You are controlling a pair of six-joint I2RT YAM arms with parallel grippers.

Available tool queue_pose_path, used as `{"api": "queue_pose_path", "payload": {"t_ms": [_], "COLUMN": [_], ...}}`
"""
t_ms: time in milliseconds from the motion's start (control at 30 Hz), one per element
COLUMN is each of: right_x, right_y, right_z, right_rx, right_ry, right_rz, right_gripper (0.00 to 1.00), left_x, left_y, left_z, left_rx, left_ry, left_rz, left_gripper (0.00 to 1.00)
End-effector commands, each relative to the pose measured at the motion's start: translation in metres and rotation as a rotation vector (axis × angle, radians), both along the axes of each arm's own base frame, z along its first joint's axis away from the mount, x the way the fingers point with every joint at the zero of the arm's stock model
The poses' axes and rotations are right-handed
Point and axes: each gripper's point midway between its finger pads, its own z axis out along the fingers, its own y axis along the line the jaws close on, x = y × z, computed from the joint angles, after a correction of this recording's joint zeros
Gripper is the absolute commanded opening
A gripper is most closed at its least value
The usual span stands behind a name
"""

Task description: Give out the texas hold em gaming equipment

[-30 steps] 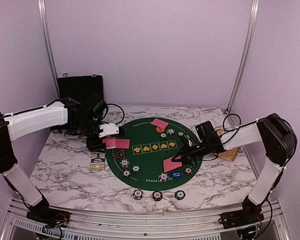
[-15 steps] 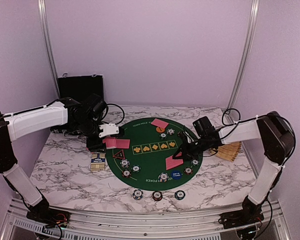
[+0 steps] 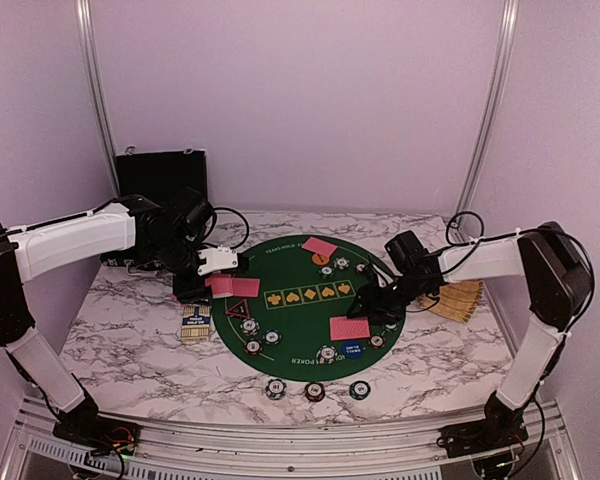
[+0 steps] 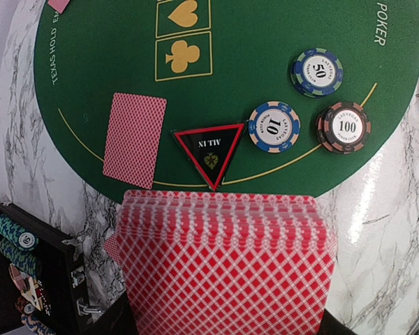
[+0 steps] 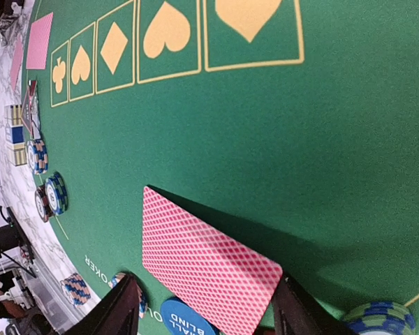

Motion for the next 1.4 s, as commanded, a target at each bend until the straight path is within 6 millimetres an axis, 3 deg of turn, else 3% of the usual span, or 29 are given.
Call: {"api": "queue_pose_path", "payload": {"t_ms": [0,167,267,400,633,800,967,1167,1367], "right_x": [0.019,0.028,0.029,0.028,0.008,-0.005,-0.01,-0.015,-0.016], "right_y": [-0.012,-0.018,-0.003,0.03,0.113,0.163,0.201,0.233,0.25], "right_z": [0.027,0.047,0.071,0.106,0.134,0.129,0.125,0.115,0.111], "right_rx": [-0.075,-0.107,0.006,0.227,0.481,0.594,0.676,0.741,0.77], "right_ry": [-0.104,-0.162,-0.192,-0.205,-0.15,-0.071,-0.018,0.038,0.068], "right_rz": [-0.017,-0.047,-0.05,-0.042,0.084,0.148,0.182,0.211,0.225], "right_gripper": [0.66,0.72,0.78,0.83,0.91,0.92,0.92,0.91,0.91], "left_x": [-0.003,-0.004,-0.003,-0.003,-0.001,-0.002,-0.002,-0.001,-0.002], "left_y": [-0.001,-0.001,-0.002,-0.003,-0.007,-0.009,-0.009,-0.011,-0.011], "left_z": [0.004,0.003,0.004,0.004,0.006,0.006,0.008,0.009,0.01], "left_rx": [-0.01,-0.011,-0.013,-0.016,-0.034,-0.046,-0.051,-0.059,-0.06], "left_ry": [0.008,0.011,0.012,0.012,0.018,0.028,0.027,0.029,0.028], "left_rz": [-0.009,-0.01,-0.01,-0.009,0.002,0.013,0.016,0.02,0.019], "left_gripper": [0.05,0.05,0.05,0.05,0.04,0.04,0.04,0.04,0.04]}}
